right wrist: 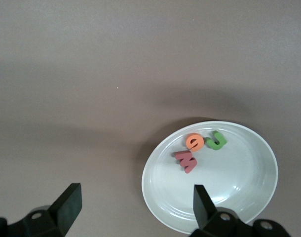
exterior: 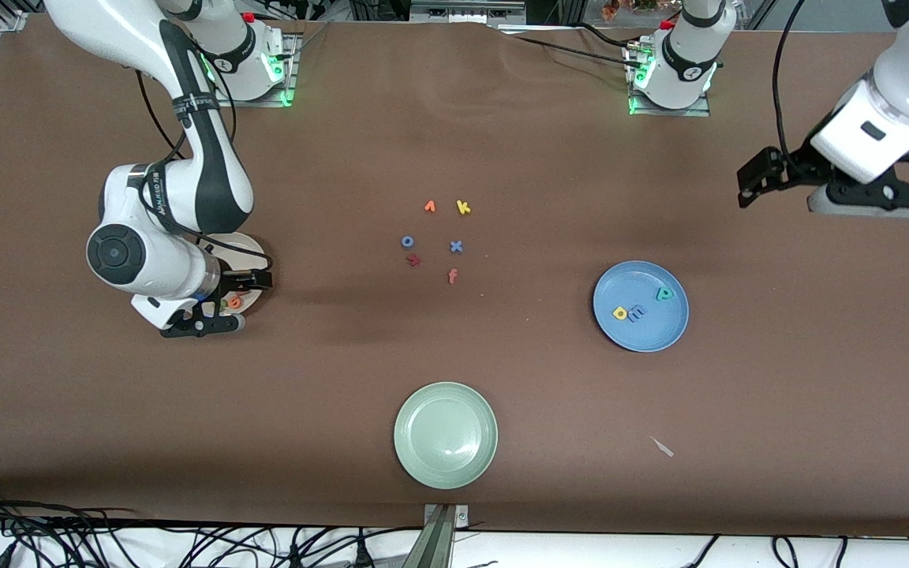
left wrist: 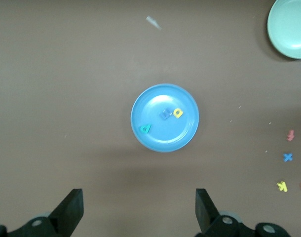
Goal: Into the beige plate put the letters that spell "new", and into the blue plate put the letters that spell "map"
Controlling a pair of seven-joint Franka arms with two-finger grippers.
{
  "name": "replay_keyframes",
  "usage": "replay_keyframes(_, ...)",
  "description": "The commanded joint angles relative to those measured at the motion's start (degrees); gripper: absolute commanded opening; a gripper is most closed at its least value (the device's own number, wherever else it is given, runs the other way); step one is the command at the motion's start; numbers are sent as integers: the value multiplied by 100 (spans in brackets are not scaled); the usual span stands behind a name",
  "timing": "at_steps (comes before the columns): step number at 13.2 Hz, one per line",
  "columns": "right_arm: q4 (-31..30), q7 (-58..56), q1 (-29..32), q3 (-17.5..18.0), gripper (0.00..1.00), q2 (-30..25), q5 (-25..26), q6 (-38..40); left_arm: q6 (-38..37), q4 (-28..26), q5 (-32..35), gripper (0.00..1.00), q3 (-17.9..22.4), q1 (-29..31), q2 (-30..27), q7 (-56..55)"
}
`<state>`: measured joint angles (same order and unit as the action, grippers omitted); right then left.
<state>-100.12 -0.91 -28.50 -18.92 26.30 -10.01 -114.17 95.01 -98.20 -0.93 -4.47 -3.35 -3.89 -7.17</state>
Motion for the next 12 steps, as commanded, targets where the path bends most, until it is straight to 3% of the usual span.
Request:
replay_keyframes(1, 272, -120, 11, -24, 100, -116, -106, 577, 237, -367, -83, 100, 271, -61, -227, 347)
replay_keyframes(3, 798, -85, 20, -41, 100, -116, -89, 1428, 202, -121, 127, 100, -8, 218, -25, 374)
replay_keyframes(5, 1247, -68, 38, -59, 100, -116, -54, 2150, 202, -41, 313, 100, -536, 614, -7, 365)
replay_keyframes(7, 1600, -85, 160, -25, 100, -212, -1, 2678, 202, -41, 287, 100, -564, 651, -7, 365)
replay_keyframes(8, 1601, -102, 474, 141, 100, -430, -27, 2715, 193, -41, 260, 100, -547, 660, 2, 391)
replay_keyframes(9, 1549, -111, 817, 569, 100, -615, 16, 2716, 185, -32, 252, 100, -538, 660, 19, 391)
replay_keyframes(11, 1339, -120, 1380, 1422, 100, -1124, 768, 2655, 158, -32, 234, 100, -529, 669, 19, 400)
replay_keyframes(12, 1155, -129, 1530, 1661, 100, -1422, 1042, 2585, 132, -32, 225, 100, -529, 669, 19, 409)
